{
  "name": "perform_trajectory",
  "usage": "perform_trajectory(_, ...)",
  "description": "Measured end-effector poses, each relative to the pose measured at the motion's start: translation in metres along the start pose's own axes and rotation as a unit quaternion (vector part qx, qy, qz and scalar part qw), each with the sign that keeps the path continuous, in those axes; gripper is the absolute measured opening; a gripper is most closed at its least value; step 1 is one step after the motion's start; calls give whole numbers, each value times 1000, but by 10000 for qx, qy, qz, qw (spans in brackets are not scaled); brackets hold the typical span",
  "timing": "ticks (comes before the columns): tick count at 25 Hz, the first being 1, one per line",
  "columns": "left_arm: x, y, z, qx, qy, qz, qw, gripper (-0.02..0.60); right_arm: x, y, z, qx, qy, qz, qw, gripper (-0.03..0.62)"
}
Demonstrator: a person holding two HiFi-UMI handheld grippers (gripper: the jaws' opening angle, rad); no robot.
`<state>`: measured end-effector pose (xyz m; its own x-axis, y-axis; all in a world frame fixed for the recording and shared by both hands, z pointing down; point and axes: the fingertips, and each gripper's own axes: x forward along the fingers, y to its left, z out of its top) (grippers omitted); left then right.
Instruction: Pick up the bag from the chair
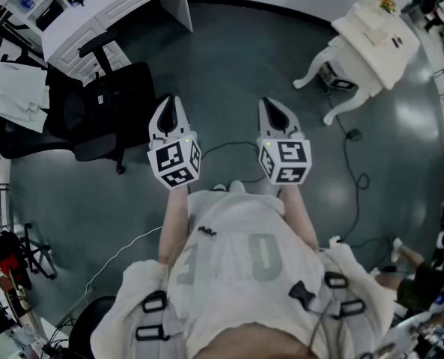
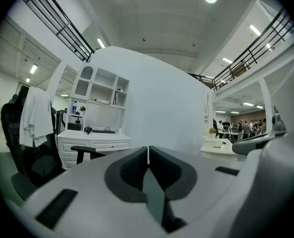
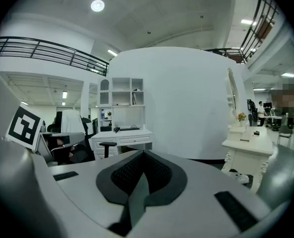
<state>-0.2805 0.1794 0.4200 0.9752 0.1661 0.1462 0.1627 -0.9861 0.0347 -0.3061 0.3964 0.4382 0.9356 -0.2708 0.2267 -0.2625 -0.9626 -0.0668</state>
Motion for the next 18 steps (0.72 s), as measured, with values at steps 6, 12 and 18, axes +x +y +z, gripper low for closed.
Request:
perform_trajectory(6, 8, -13, -2, -24, 34, 31, 10000, 15, 3, -18, -4, 14, 76, 27, 10000, 6)
perform_trajectory(12, 19, -14, -15, 26, 224, 171, 9996, 15, 15, -33, -6, 522, 82, 127, 9985, 5)
perform_trajectory(18, 22, -13, -25, 28, 331, 303, 9990, 15, 25, -44, -17, 592, 285, 105, 9978, 6)
